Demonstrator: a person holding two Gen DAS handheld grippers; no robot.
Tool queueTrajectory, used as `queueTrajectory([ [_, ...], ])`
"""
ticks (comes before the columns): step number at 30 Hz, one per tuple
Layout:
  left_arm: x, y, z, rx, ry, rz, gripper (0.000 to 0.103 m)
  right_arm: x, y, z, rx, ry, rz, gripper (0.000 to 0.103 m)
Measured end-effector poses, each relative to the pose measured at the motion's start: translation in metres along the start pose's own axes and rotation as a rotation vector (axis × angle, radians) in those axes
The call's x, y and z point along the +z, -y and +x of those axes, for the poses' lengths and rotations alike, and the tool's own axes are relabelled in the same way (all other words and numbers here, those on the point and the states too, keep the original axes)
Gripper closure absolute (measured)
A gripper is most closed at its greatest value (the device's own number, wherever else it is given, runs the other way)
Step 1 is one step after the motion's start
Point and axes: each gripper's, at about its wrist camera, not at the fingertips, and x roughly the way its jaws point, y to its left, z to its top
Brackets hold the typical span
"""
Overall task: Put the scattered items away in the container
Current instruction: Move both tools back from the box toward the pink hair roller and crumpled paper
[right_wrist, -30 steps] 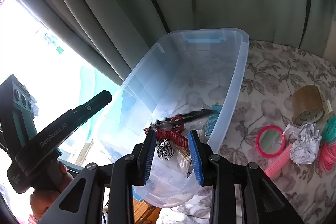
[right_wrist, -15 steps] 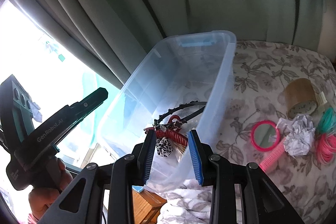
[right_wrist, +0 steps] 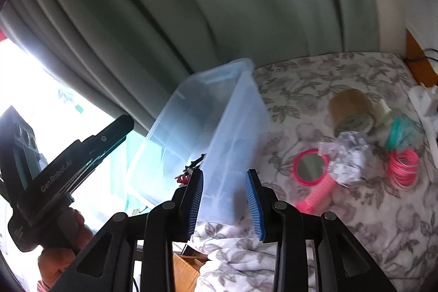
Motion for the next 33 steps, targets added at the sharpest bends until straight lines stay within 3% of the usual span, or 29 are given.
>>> queueTrajectory([
  [12,-0.016,0.087,0.019,-0.131,-0.053,0.138,0.063,-0.013,0.072,-0.05,-0.026,0.089,0.156,0.068],
  [17,-0.031,0.111,0.037,-0.169,-0.143,0.155,0.063,-0.017,0.1,-0.063,-0.042,0.115,0.217,0.067],
  [22,-0.051,0.125,0.065,-0.142,-0.233,0.196,0.062,-0.022,0.125,-0.064,-0.063,0.111,0.276,0.066],
  [26,-0.069,0.13,0.09,-0.112,-0.301,0.231,0.053,-0.027,0.145,-0.058,-0.1,0.084,0.325,0.065],
  [33,-0.105,0.125,0.133,-0.053,-0.444,0.261,0.049,-0.037,0.179,-0.045,-0.164,0.034,0.407,0.049],
])
